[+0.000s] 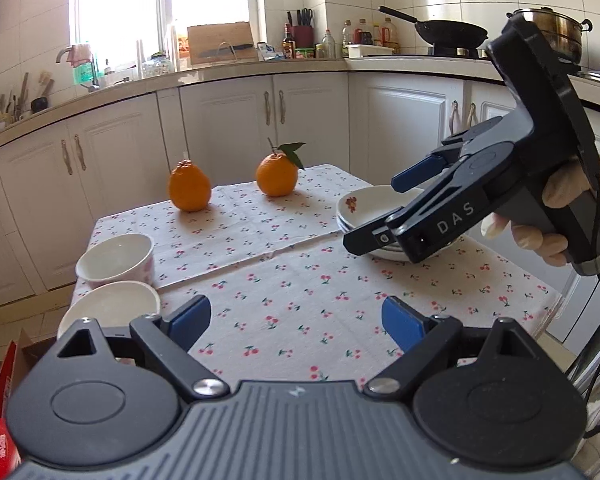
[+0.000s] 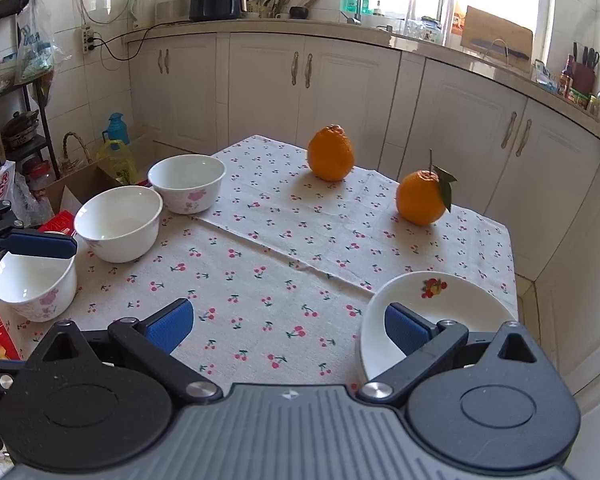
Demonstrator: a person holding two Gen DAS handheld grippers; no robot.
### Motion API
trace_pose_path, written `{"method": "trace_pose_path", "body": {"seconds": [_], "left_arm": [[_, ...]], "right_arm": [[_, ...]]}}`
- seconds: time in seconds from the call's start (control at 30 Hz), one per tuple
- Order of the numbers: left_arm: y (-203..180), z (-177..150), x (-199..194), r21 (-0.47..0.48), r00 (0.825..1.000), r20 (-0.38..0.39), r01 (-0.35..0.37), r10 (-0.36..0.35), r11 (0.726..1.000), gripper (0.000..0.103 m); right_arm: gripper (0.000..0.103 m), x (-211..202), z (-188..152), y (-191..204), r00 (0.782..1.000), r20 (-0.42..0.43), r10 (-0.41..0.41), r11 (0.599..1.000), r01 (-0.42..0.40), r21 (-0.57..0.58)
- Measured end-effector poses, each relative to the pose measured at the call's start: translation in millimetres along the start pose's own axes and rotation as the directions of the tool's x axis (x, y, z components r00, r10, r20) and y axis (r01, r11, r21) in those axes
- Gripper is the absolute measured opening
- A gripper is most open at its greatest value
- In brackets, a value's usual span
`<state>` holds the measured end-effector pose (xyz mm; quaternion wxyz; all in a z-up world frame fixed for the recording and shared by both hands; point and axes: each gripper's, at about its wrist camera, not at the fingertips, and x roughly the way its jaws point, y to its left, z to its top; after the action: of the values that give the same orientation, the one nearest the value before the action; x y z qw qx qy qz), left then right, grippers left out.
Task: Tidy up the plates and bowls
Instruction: 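Move the right tool to the white flower-print bowl, then close the right tool on the bowl rim and lift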
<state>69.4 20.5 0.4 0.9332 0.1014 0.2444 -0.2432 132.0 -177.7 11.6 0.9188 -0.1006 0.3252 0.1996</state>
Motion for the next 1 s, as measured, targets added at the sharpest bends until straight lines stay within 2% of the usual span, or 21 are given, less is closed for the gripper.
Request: {"method": "trace_pose_path", "body": {"seconds": [0.2, 0.43, 0.6, 0.87, 1.0], "left_arm": [[30.9, -28.5, -30.4, -0.015, 0.994, -0.024, -0.106, 0.106, 0.994, 0.092], [64.6, -60.9, -49.8, -0.01, 0.974, -0.078, -0.212, 0.211, 0.977, 0.092], [78.8, -79.1, -47.7, -0.022, 0.973, -0.116, -0.205, 0.201, 0.978, 0.092], [90.3, -95.0, -35.8, -0.039, 0.976, -0.123, -0.183, 0.177, 0.982, 0.092], [92.7, -96.3, -32.6, -0.055, 0.982, -0.12, -0.153, 0.146, 0.987, 0.092]], "right_arm": [[0.103, 11.7, 6.9, 51.2, 0.997, 0.0, 0.075, 0.995, -0.075, -0.068], [0.103, 26.3, 22.5, 104.8, 0.987, 0.001, 0.16, 0.975, -0.158, -0.155], [0.103, 38.8, 26.3, 129.7, 0.974, -0.021, 0.226, 0.958, -0.226, -0.176], [0.102, 57.3, 27.0, 153.2, 0.943, -0.074, 0.325, 0.928, -0.333, -0.167], [0.093, 67.7, 31.1, 159.0, 0.923, -0.096, 0.372, 0.91, -0.383, -0.157]]}}
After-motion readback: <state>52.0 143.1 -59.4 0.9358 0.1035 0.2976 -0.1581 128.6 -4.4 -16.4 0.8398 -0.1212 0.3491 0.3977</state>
